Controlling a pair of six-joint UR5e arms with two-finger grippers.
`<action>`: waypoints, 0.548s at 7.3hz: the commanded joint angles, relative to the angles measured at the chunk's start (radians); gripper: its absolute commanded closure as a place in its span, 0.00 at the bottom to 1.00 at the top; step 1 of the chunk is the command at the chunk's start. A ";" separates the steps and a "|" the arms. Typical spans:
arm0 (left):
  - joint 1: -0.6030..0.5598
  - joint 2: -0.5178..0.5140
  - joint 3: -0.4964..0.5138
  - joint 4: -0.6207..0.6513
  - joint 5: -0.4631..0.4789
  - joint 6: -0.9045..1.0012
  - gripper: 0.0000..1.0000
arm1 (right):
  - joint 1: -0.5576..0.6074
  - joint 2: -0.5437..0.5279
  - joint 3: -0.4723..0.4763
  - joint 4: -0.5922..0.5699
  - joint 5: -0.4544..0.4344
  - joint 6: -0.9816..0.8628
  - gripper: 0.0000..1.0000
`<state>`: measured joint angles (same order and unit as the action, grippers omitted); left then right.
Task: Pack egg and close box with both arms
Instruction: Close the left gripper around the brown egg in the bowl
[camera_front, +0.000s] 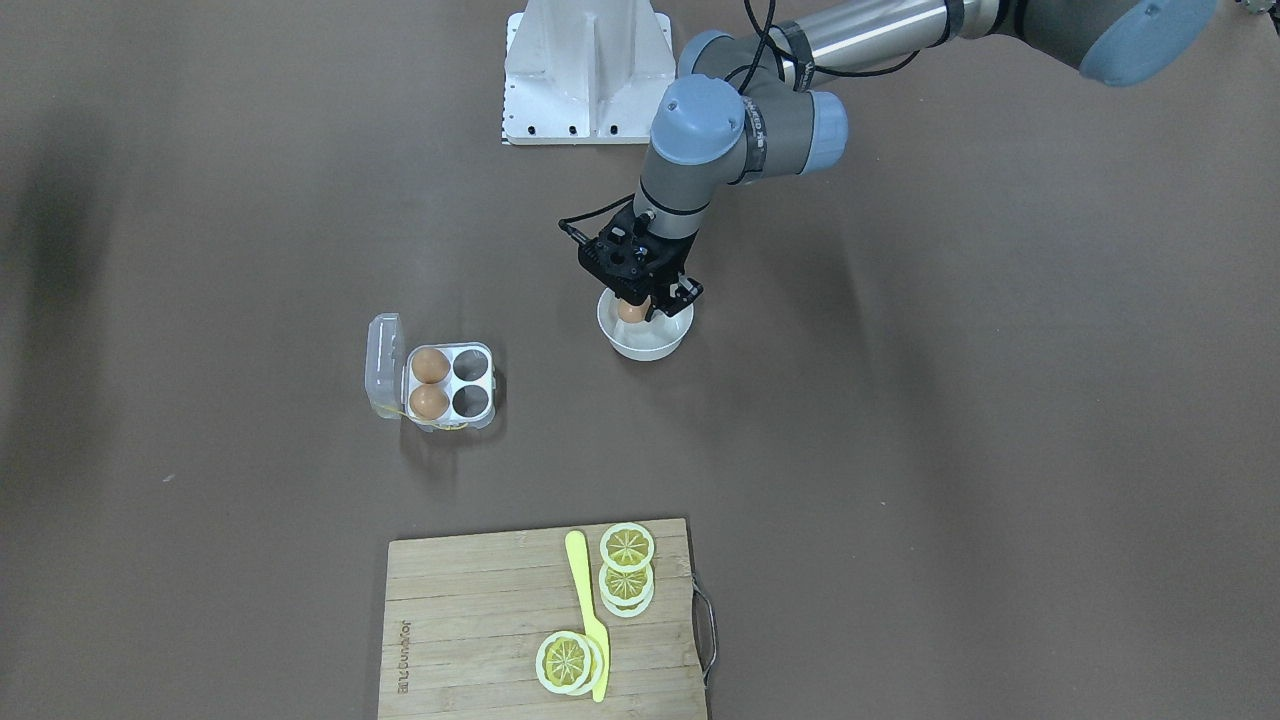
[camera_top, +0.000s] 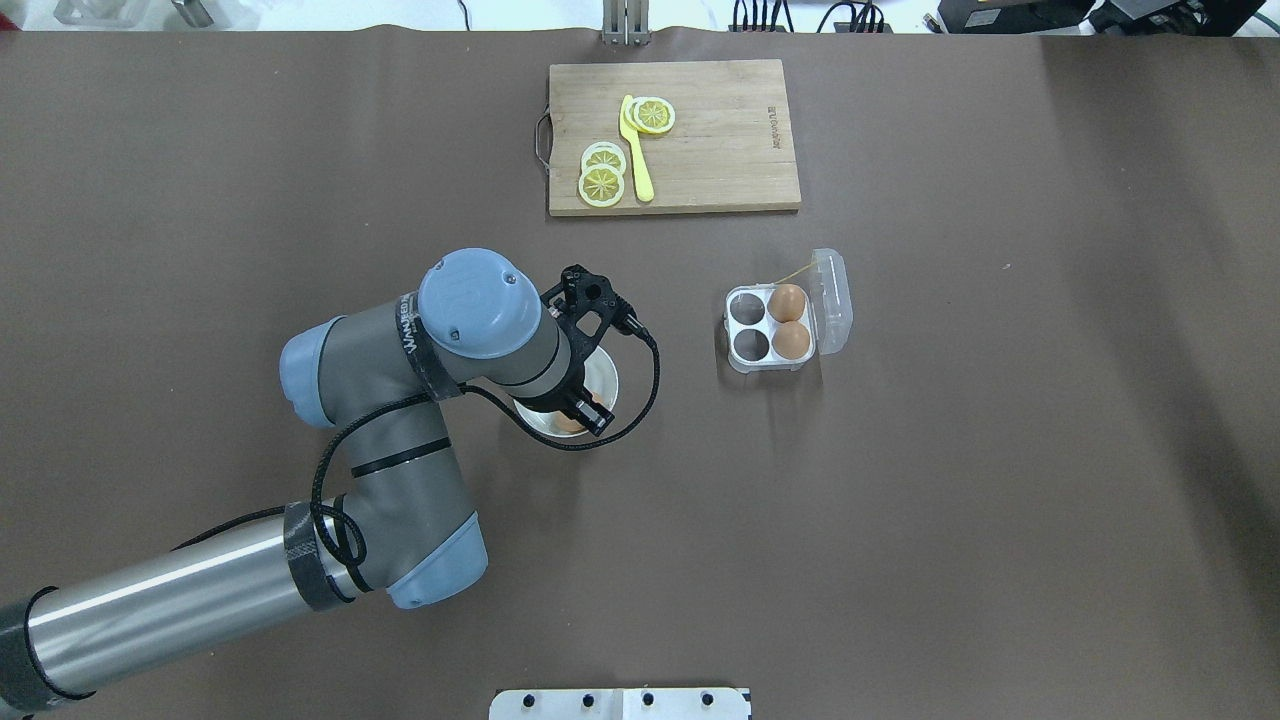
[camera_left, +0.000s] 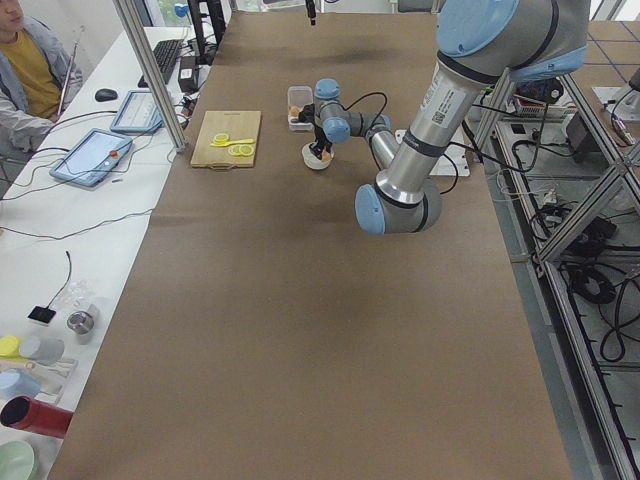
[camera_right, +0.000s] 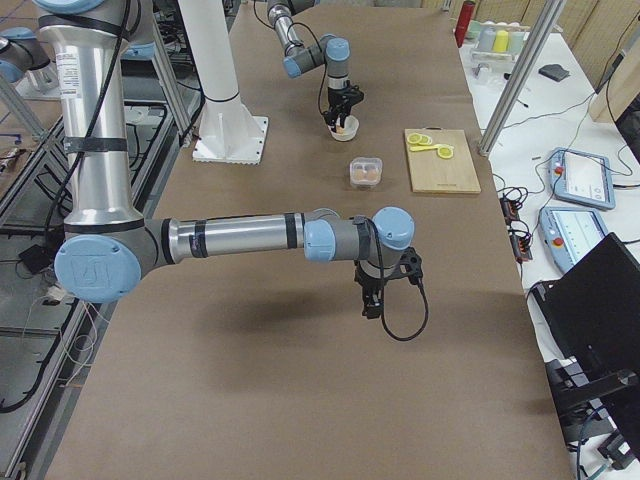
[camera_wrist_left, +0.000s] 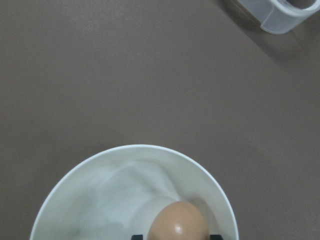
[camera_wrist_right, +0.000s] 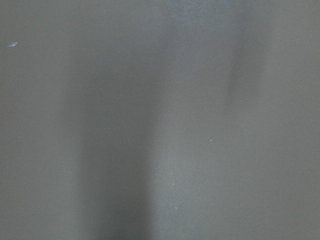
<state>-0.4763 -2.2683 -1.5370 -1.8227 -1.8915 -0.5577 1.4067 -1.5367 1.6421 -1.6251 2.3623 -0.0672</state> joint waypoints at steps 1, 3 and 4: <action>0.001 -0.001 0.006 -0.001 0.000 -0.002 0.45 | 0.000 0.000 0.001 0.001 0.000 0.000 0.00; 0.001 -0.001 0.003 0.000 -0.001 -0.010 0.94 | 0.000 0.000 0.004 -0.001 0.000 0.001 0.00; -0.002 0.001 -0.005 0.008 0.000 -0.008 1.00 | 0.000 0.000 0.002 -0.001 0.000 0.001 0.00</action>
<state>-0.4761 -2.2684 -1.5346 -1.8211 -1.8921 -0.5648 1.4067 -1.5371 1.6444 -1.6258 2.3623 -0.0661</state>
